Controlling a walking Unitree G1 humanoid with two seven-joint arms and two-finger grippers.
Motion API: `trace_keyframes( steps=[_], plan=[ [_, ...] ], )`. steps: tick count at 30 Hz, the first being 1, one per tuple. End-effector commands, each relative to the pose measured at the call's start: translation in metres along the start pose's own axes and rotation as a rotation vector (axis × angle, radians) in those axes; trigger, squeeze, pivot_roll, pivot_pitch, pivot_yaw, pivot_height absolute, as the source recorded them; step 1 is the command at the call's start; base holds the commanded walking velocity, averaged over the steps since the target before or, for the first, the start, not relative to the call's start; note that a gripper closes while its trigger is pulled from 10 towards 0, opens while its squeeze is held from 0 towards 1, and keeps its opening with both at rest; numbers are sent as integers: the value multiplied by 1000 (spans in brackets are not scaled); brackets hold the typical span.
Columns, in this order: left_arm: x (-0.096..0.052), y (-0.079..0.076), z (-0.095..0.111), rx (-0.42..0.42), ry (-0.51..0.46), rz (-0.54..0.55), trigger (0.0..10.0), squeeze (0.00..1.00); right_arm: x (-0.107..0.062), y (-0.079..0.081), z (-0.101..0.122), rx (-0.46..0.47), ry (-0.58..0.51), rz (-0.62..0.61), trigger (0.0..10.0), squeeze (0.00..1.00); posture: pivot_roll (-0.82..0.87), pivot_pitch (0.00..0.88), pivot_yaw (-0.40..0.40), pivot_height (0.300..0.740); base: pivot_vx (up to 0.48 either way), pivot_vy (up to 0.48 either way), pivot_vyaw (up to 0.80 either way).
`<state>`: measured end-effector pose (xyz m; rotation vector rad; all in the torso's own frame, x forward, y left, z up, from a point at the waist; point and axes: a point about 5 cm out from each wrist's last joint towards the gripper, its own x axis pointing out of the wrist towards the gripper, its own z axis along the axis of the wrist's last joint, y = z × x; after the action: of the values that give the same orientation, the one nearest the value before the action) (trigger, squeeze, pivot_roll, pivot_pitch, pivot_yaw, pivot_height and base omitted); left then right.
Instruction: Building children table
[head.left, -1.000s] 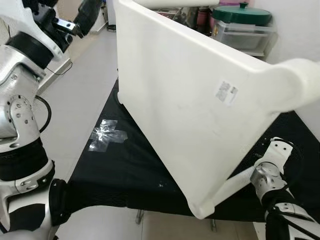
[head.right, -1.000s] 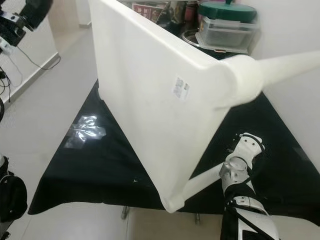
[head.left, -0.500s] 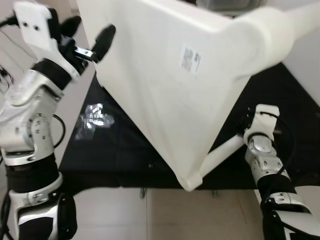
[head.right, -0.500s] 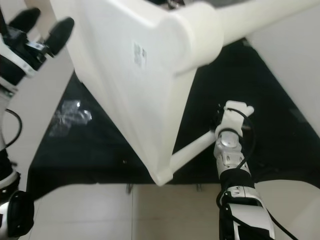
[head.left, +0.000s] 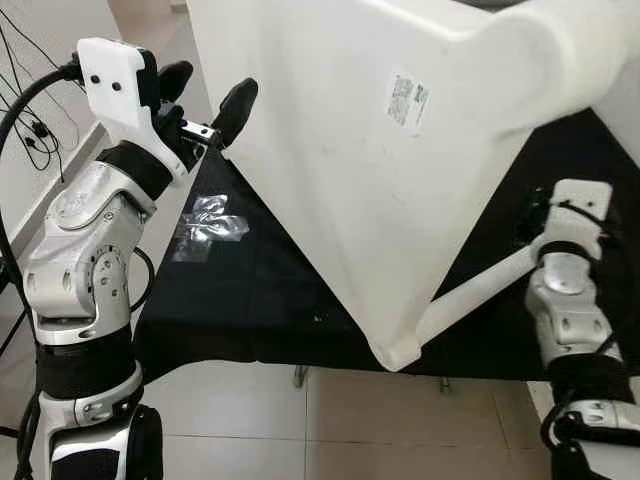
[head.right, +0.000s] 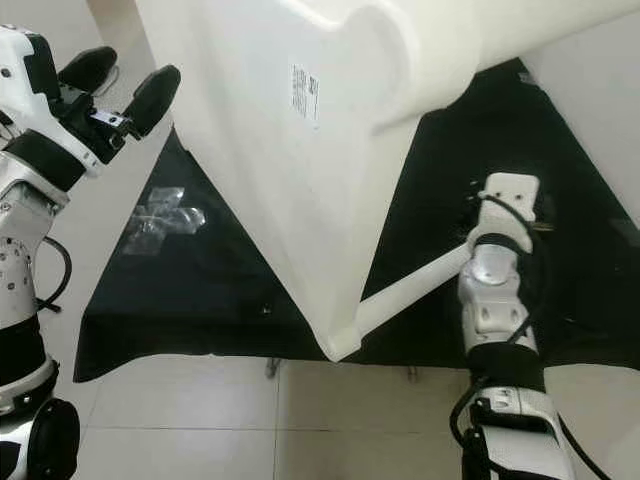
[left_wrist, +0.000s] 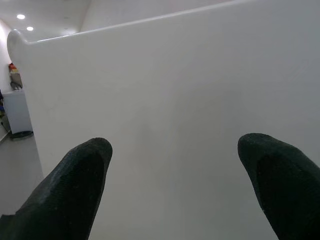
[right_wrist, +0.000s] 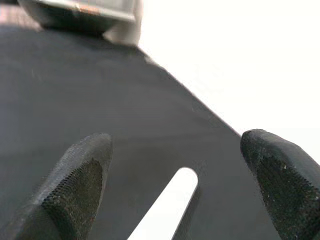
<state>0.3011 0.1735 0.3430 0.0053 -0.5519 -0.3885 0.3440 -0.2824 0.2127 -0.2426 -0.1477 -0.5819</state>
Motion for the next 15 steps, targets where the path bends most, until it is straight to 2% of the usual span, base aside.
trace_keyframes(
  steps=[1,2,4,5,7,9,10,11,13,15],
  plan=[
    [-3,-2,2,4,-17,-5,10000,0,-6,8,13,12,-67,124,10000,627,-3,111,10,740,0,0,0],
    [-4,-1,0,4,-12,4,10000,0,-11,17,22,33,-114,237,10000,0,-7,112,11,740,0,0,0],
    [-8,0,-6,10,0,29,10000,0,-28,30,36,107,-171,504,10000,0,-13,112,14,740,0,0,0],
    [-8,0,-6,10,0,29,10000,0,-28,30,36,107,-171,504,10000,0,-13,112,14,740,0,0,0],
    [-12,-1,-12,16,13,46,10000,0,-42,31,44,122,-211,647,10000,0,-17,112,16,740,0,0,0],
    [-12,-1,-12,16,13,46,10000,0,-42,31,44,122,-211,647,10000,0,-17,112,16,740,0,0,0],
    [-16,-2,-17,15,29,57,10000,0,-50,29,47,145,-217,738,10000,0,-23,111,19,740,0,0,0],
    [-16,-2,-17,15,29,57,10000,0,-50,29,47,145,-217,738,10000,0,-23,111,19,740,0,0,0],
    [-25,-6,-29,15,67,70,10000,0,-65,23,48,87,-224,875,10000,0,-30,107,31,740,0,0,0],
    [-28,-7,-33,17,80,72,10000,0,-70,21,48,56,-223,915,10000,0,-30,107,31,740,0,0,0]
  ],
)
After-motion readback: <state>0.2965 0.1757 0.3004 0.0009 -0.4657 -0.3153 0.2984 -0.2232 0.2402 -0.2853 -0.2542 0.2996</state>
